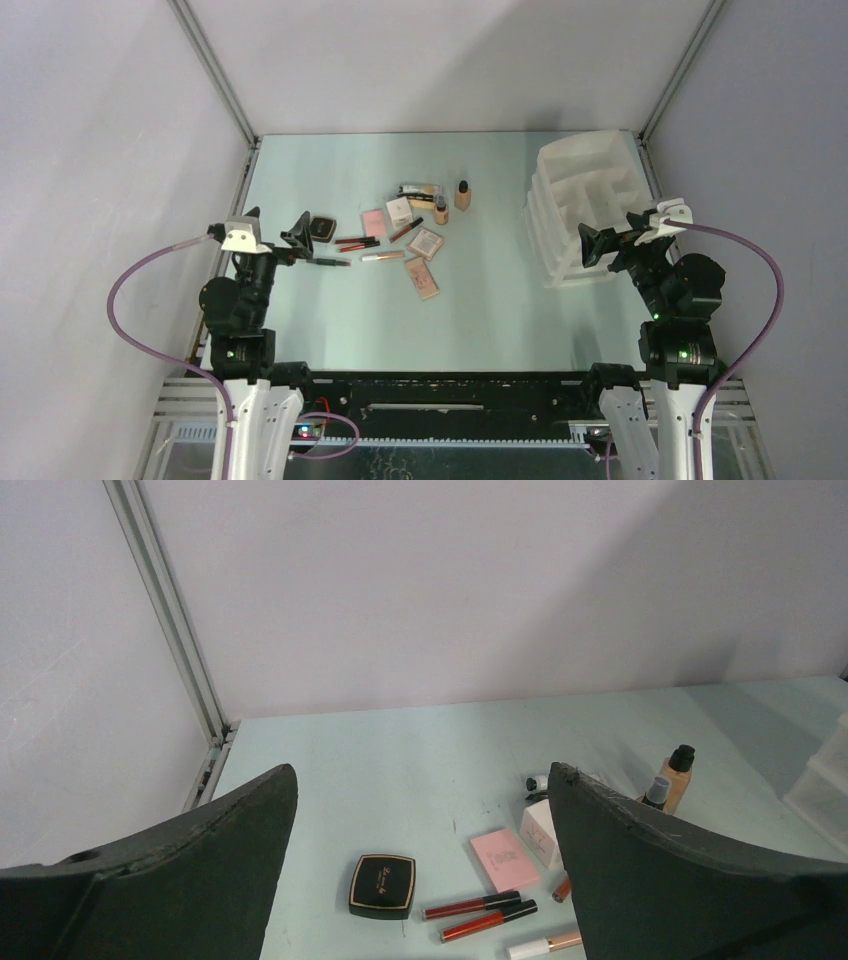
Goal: Organize the makeup
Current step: Move the storage box to the center of the board.
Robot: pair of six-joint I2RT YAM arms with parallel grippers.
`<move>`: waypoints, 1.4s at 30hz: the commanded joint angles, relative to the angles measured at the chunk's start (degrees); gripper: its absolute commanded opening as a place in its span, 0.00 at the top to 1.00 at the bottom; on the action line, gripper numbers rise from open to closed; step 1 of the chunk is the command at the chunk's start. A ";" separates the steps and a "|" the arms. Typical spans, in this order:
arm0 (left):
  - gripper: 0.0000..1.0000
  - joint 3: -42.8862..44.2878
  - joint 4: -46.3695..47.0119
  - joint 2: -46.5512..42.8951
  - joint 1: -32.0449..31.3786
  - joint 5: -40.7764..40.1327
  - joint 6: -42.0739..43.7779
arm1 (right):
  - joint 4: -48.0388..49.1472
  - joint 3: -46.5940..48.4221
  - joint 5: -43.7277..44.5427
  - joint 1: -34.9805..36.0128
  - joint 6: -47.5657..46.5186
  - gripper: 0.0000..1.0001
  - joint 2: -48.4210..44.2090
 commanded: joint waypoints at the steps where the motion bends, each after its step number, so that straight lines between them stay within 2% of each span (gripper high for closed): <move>1: 0.00 -1.34 1.88 -0.44 0.52 1.08 -0.46 | 1.30 -0.03 0.07 -0.62 0.20 0.00 -0.66; 15: 0.00 -1.34 1.97 -0.05 0.54 0.83 -0.14 | -0.10 0.50 -0.41 -2.26 -2.27 0.00 -1.24; 22: 0.00 -1.34 1.97 0.00 0.54 0.98 -0.44 | -7.16 6.87 13.69 -2.32 -3.24 0.00 4.02; 29: 0.00 -1.51 2.14 0.06 0.51 1.58 -0.70 | -11.08 8.77 21.18 -2.61 0.71 0.00 6.81; 35: 0.00 -1.60 2.23 0.01 0.49 1.71 -0.82 | -12.75 8.77 21.02 -3.73 4.27 0.00 8.07; 42: 0.00 -1.78 2.27 0.15 0.51 1.78 -0.83 | -15.10 8.76 16.46 -6.33 11.40 0.01 10.06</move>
